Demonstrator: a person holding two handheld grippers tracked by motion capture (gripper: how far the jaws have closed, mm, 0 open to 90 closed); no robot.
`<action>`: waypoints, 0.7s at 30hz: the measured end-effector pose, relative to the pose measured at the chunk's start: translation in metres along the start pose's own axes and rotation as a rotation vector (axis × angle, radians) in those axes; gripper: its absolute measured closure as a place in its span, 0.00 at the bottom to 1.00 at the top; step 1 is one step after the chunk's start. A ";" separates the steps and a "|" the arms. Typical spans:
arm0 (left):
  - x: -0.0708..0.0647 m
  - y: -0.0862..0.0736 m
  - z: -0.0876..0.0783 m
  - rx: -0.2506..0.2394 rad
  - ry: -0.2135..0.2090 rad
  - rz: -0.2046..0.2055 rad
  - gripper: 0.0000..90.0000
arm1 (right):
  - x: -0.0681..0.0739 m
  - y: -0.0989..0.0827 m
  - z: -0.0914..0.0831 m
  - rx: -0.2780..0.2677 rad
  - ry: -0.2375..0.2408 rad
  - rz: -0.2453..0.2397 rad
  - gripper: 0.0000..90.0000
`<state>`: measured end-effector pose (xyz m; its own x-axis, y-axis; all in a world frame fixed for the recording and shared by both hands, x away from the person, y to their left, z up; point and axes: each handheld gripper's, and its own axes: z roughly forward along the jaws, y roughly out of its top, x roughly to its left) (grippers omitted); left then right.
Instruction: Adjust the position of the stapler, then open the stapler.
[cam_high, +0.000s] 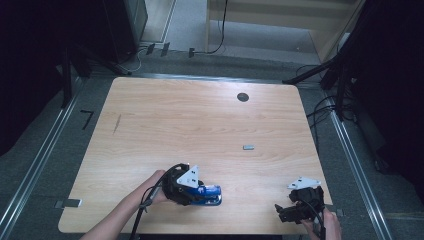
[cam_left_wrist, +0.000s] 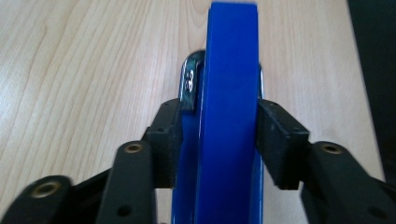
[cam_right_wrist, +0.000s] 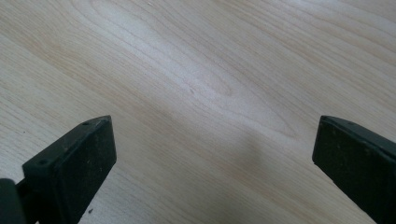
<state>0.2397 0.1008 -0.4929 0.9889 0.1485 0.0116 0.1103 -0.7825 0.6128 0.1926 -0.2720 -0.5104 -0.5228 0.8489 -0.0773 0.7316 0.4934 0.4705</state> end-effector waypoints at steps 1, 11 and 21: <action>0.000 0.000 0.000 0.000 0.000 0.000 0.53 | 0.000 0.000 0.000 0.000 0.000 0.000 0.00; -0.007 0.013 0.006 -0.002 0.042 -0.064 0.26 | 0.001 0.001 0.000 -0.003 0.009 -0.001 0.00; -0.011 0.024 0.013 -0.007 0.063 -0.103 0.22 | 0.000 -0.001 0.001 0.002 0.022 0.021 0.00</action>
<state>0.2328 0.0728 -0.4892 0.9640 0.2657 -0.0023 0.2101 -0.7569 0.6189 0.1917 -0.2724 -0.5118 -0.5171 0.8546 -0.0481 0.7432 0.4762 0.4701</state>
